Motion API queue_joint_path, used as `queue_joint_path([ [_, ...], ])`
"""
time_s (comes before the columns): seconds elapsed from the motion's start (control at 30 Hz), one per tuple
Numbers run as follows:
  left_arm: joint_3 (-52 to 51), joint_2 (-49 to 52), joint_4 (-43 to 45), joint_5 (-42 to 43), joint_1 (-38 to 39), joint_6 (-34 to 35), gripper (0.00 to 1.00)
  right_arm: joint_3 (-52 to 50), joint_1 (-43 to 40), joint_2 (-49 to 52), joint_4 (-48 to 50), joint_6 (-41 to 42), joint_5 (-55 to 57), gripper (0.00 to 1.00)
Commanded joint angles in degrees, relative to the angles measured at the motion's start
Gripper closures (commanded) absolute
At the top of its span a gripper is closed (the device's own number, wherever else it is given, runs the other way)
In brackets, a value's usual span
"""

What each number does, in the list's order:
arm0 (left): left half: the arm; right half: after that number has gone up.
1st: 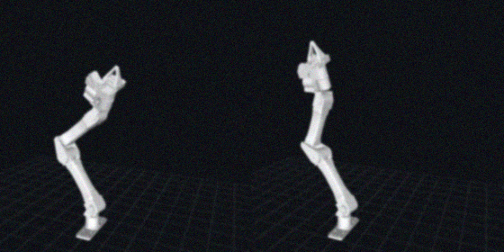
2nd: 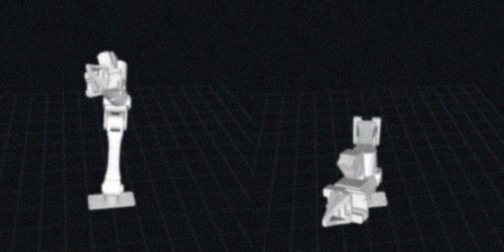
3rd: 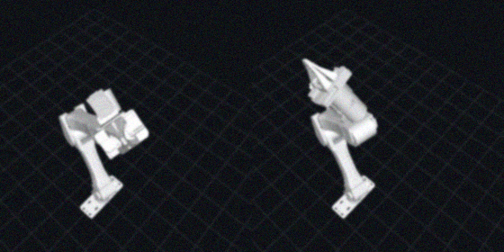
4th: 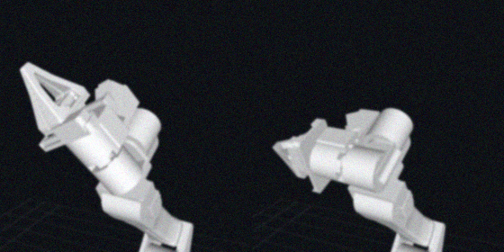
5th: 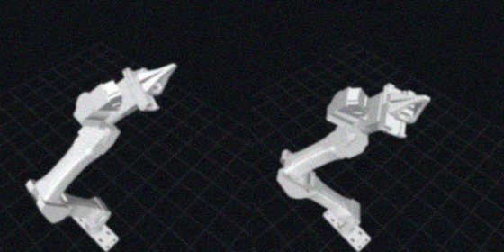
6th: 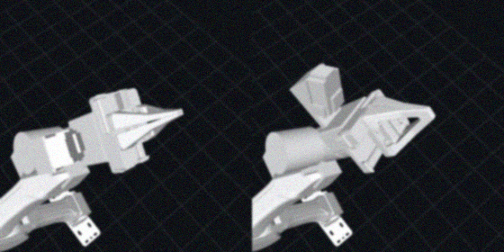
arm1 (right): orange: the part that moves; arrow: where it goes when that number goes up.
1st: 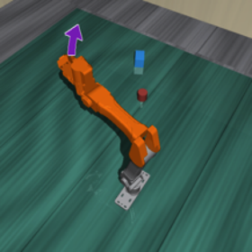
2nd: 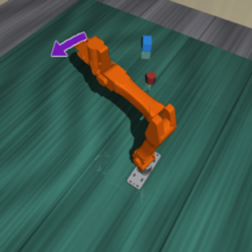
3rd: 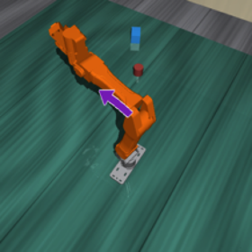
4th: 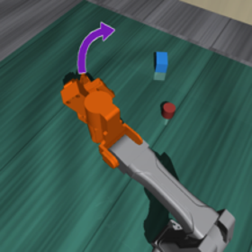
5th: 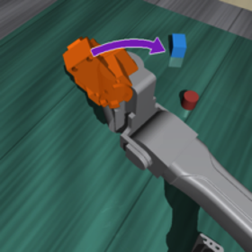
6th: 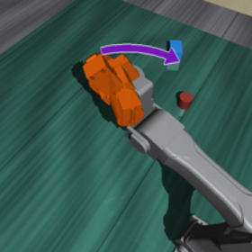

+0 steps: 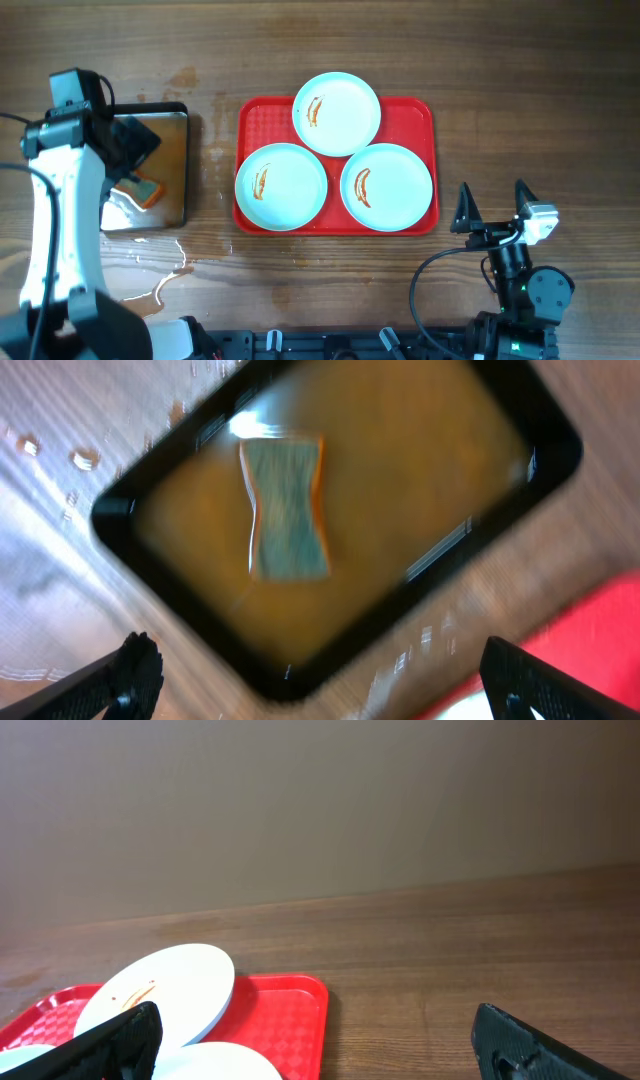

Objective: Clean dirty plates on tray and stack at the side
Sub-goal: 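Reach the left gripper into the black water tray toward the sponge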

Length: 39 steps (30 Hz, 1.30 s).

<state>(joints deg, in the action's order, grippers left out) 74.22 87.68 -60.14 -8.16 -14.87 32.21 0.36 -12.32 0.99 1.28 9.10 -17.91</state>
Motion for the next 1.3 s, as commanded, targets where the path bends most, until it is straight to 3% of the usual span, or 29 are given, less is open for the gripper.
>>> queue_joint_path([
  [0.0, 0.85, 5.29, 5.84, -3.37, -1.07, 3.13, 0.00, -0.07, -0.31, -0.39, 0.15, -0.11, 0.31, 0.00],
  [0.13, 0.85, 10.78, 9.38, -3.67, -1.07, 2.99, 0.00, -0.07, -0.31, -0.39, 0.15, -0.11, 0.31, 0.00],
  [0.23, 0.83, 15.08, 10.38, -3.69, -1.09, 2.99, 0.26, -0.07, -0.31, -0.39, 0.15, -0.09, 0.31, 0.00],
  [0.57, 0.79, 25.92, 8.83, 2.82, -4.24, 2.97, 0.25, -0.07, -0.31, -0.39, 0.15, -0.07, 0.31, 0.00],
  [0.73, 0.76, 25.94, 6.25, 5.25, -4.90, 2.45, 0.18, -0.07, -0.31, -0.39, 0.15, -0.09, 0.31, 0.00],
  [0.87, -0.39, 25.97, 6.60, 7.74, -4.74, -0.07, 0.27, -0.07, -0.31, -0.39, 0.15, -0.09, 0.31, 0.00],
  [0.93, -1.38, 25.97, 7.32, 7.69, -4.76, -0.31, 0.37, -0.07, -0.31, -0.39, 0.15, -0.09, 0.31, 0.00],
  [1.07, -2.01, 25.97, 9.09, 3.96, -4.81, -0.46, 0.93, -0.07, -0.31, -0.39, 0.15, -0.09, 0.31, 0.00],
  [1.1, -2.01, 25.97, 9.25, 2.95, -4.81, -0.46, 0.96, -0.07, -0.31, -0.39, 0.15, -0.09, 0.31, 0.00],
  [1.2, -2.01, 25.97, 9.81, 1.99, -4.81, -0.46, 0.95, -0.07, -0.31, -0.39, 0.15, -0.09, 0.31, 0.00],
  [1.23, -2.01, 25.97, 9.97, 1.99, -4.81, -0.46, 0.79, -0.07, -0.31, -0.39, 0.15, -0.09, 0.31, 0.01],
  [1.27, -2.01, 25.97, 10.21, 1.99, -4.81, -0.46, 0.42, -0.07, -0.31, -0.39, 0.15, -0.09, 0.31, 0.00],
])
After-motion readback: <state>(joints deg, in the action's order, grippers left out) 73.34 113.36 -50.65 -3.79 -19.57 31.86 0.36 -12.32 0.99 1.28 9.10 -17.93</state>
